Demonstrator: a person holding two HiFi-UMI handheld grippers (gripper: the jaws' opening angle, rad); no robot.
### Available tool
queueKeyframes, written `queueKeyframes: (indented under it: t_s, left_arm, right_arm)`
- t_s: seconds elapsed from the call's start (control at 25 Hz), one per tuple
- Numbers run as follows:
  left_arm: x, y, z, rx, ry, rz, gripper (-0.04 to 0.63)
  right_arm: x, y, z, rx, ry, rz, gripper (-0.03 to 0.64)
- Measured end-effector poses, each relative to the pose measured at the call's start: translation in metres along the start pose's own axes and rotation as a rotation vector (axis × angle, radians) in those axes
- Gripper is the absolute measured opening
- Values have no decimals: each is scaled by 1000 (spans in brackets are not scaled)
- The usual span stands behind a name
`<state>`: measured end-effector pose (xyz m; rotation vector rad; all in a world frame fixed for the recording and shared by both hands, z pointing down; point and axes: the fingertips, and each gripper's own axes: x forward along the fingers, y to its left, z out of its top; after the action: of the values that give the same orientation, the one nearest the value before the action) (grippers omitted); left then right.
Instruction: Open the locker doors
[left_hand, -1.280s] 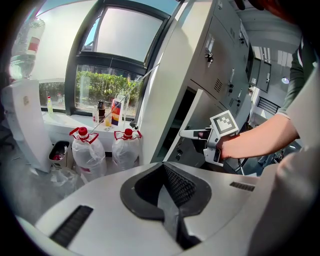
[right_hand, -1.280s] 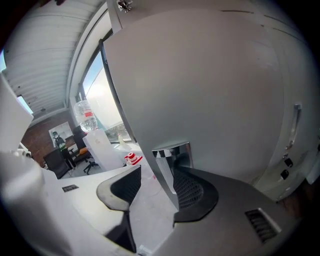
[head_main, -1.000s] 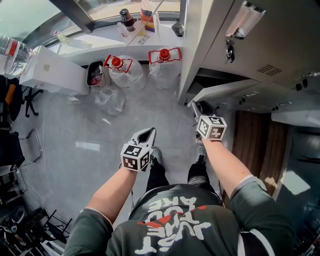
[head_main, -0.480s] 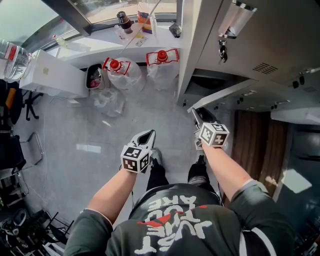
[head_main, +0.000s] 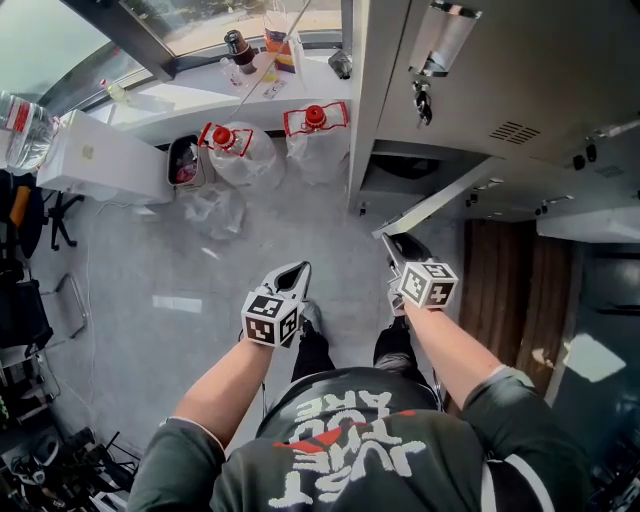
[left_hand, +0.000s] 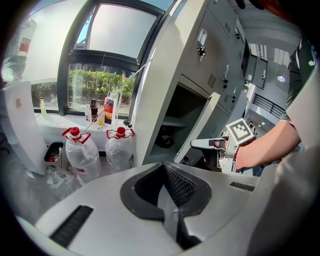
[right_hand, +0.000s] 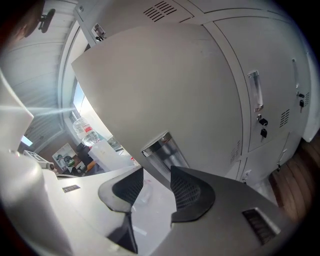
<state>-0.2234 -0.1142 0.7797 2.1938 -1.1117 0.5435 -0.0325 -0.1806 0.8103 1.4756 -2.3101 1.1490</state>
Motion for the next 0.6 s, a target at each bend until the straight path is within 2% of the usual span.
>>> queueKeyframes:
  t_s: [0.6]
  left_arm:
    - [17,-36,-5,33,34,-51,5]
  right_arm:
    - [-60,-28,-26,49,23,-21,187]
